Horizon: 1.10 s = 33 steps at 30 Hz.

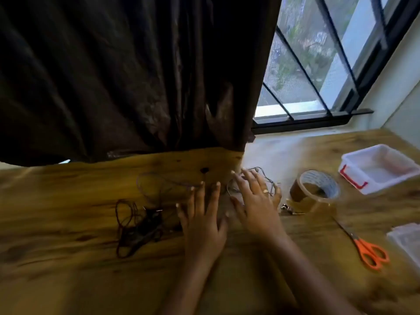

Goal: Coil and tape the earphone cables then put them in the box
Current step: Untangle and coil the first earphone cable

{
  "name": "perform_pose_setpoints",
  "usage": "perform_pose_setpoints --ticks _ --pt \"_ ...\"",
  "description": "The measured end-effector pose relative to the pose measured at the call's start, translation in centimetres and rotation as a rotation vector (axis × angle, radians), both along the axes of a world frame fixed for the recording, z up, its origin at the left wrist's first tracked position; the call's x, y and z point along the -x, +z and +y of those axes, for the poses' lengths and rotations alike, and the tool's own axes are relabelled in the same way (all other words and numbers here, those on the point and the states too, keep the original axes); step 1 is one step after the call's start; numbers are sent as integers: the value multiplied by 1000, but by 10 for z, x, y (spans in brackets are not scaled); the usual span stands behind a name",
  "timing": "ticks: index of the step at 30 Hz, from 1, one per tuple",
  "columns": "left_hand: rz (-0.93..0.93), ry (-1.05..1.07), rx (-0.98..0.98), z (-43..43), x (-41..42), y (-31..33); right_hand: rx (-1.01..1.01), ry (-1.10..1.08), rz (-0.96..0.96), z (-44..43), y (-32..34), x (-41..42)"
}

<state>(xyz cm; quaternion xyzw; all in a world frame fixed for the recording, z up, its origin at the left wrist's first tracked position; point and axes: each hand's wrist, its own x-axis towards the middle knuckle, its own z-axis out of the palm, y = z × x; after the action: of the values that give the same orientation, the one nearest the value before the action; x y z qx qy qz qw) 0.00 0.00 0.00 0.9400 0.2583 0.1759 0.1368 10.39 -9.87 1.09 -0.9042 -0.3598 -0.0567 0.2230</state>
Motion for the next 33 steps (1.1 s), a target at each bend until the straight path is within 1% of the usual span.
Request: perform_pose_setpoints --ticks 1,2,5,9,13,16,19,27,33 --pt "25 0 7 -2 0 -2 18 -10 31 -1 -5 2" --pt "37 7 -29 -2 -1 -5 33 -14 12 0 -9 2" --pt "75 9 -100 -3 -1 -12 44 -2 -108 0 -23 5" --pt "132 30 -108 -4 -3 -16 -4 -18 -215 1 -23 3" --pt "146 49 -121 -4 -7 -17 -12 -5 -264 1 -24 5" --pt "177 64 -87 -5 -3 -11 -35 -10 -237 -1 -25 6" --pt "223 78 -96 -6 1 -9 -48 -41 -233 -3 -25 8" --pt "238 98 -79 -13 18 -6 -46 70 -230 -15 -21 14" --pt "259 103 -49 -14 30 -8 -62 89 -139 -29 -23 23"
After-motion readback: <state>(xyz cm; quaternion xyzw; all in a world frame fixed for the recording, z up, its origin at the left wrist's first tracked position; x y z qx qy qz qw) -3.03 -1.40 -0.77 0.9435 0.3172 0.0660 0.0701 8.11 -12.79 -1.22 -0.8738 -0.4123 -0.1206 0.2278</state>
